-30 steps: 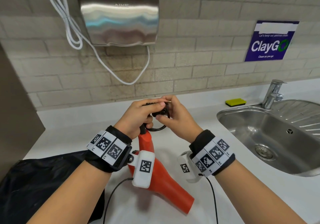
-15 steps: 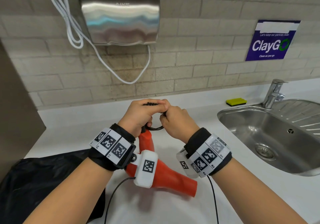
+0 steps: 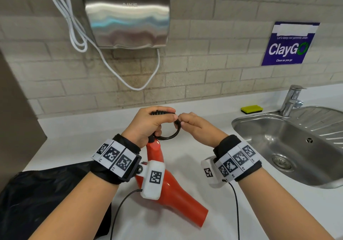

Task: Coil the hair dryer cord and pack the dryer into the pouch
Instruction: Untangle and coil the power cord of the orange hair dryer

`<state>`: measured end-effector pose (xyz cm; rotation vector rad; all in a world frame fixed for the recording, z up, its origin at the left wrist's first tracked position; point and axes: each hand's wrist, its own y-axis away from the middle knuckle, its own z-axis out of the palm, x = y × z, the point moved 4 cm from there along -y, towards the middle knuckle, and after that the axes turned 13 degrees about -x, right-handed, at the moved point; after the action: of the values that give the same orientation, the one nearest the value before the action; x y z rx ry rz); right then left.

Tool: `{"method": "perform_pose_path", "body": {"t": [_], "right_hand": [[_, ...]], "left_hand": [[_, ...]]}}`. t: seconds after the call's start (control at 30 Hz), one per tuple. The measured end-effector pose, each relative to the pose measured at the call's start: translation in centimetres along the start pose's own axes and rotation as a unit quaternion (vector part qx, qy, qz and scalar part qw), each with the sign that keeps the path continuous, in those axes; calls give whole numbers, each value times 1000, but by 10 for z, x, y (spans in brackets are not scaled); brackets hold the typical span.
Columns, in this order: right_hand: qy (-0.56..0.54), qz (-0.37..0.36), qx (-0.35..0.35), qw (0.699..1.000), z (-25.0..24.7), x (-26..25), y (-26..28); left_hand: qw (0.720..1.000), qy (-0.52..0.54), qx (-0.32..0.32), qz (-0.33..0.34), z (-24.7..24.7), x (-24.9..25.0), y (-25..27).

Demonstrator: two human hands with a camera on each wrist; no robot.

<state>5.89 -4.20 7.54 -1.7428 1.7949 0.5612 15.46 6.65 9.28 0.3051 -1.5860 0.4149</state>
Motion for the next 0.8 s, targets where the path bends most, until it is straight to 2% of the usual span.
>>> {"method": "perform_pose_path", "body": {"t": [0.1, 0.17, 0.3, 0.47, 0.63, 0.7, 0.8], "right_hand": [[141, 9, 20, 990, -9, -2, 0], [215, 11, 62, 975, -14, -8, 1], [284, 26, 130, 950, -16, -15, 5], [270, 31, 174, 947, -19, -16, 8], [220, 23, 189, 957, -19, -15, 6], [231, 11, 199, 952, -18, -16, 5], [288, -29, 225, 931, -18, -22, 6]], "left_hand": [[998, 39, -46, -15, 3, 1, -1], [996, 57, -68, -22, 6, 2, -2], [996, 44, -79, -20, 7, 3, -3], [995, 16, -96, -11, 4, 4, -2], [997, 24, -71, -15, 4, 3, -4], [997, 10, -77, -21, 5, 2, -5], [996, -25, -73, -35, 6, 2, -5]]}}
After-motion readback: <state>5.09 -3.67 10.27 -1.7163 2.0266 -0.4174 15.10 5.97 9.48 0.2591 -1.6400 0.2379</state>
